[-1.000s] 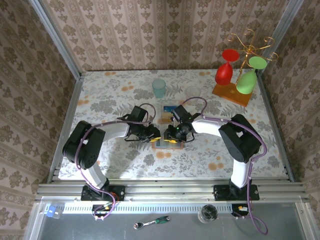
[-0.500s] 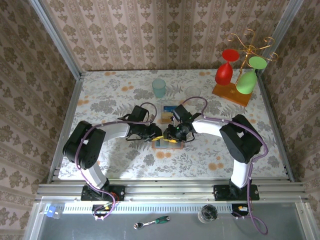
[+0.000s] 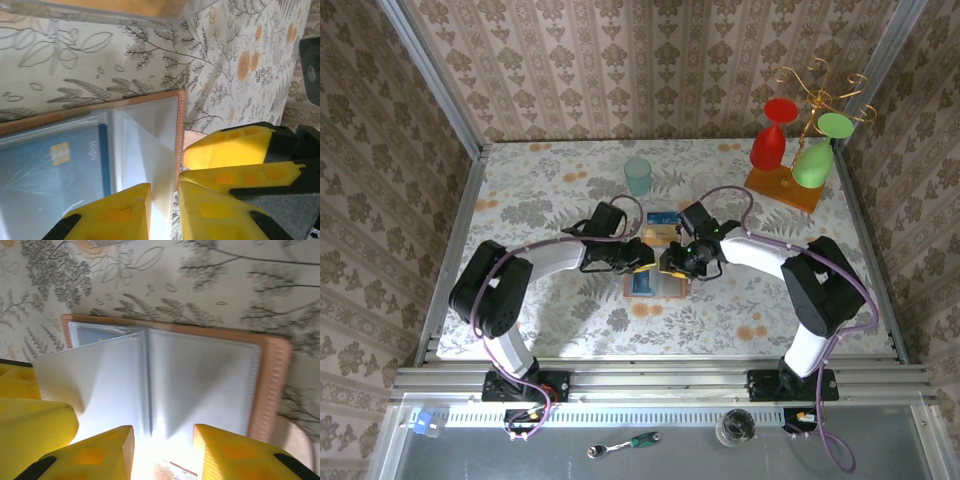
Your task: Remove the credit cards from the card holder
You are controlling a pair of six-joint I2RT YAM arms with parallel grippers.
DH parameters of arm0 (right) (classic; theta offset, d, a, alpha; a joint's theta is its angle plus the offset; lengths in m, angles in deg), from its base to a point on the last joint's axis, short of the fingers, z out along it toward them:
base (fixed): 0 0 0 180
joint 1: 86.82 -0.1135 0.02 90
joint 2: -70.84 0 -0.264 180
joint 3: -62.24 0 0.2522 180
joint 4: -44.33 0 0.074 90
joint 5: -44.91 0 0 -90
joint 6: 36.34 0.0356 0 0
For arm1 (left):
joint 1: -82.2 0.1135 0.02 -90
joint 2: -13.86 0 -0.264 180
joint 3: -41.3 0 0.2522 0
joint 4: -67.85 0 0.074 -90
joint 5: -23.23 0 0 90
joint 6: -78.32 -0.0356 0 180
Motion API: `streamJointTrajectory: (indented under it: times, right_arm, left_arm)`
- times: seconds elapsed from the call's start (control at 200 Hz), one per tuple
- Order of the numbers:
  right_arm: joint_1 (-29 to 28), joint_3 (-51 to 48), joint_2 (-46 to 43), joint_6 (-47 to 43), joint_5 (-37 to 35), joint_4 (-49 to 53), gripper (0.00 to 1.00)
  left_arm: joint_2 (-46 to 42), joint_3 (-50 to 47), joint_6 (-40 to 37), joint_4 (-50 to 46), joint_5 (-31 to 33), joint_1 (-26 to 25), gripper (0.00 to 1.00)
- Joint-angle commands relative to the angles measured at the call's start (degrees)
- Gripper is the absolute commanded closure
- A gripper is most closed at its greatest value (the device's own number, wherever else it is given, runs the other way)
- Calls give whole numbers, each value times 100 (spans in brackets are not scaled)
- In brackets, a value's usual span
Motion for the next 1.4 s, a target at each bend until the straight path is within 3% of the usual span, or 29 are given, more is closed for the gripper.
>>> streamJointTrajectory:
  times: [0.0, 0.655, 0.875, 1.185, 1.395]
  right_arm:
    - [60, -116, -255, -338, -471, 551, 63]
    - [206, -226, 70, -807, -1014, 796, 57]
    - [202, -294, 178, -860, -1096, 798, 49]
    - [196, -323, 287, -848, -1157, 797, 41]
    - [236, -365, 117, -747, -1195, 799, 44]
  left_arm:
    - [229, 237, 41, -111, -203, -131, 78]
    - [869, 659, 144, -23, -332, -396, 61]
    - [904, 708, 157, -15, -333, -404, 57]
    - [887, 712, 160, -41, -302, -395, 56]
    - [804, 666, 123, -94, -225, -366, 57]
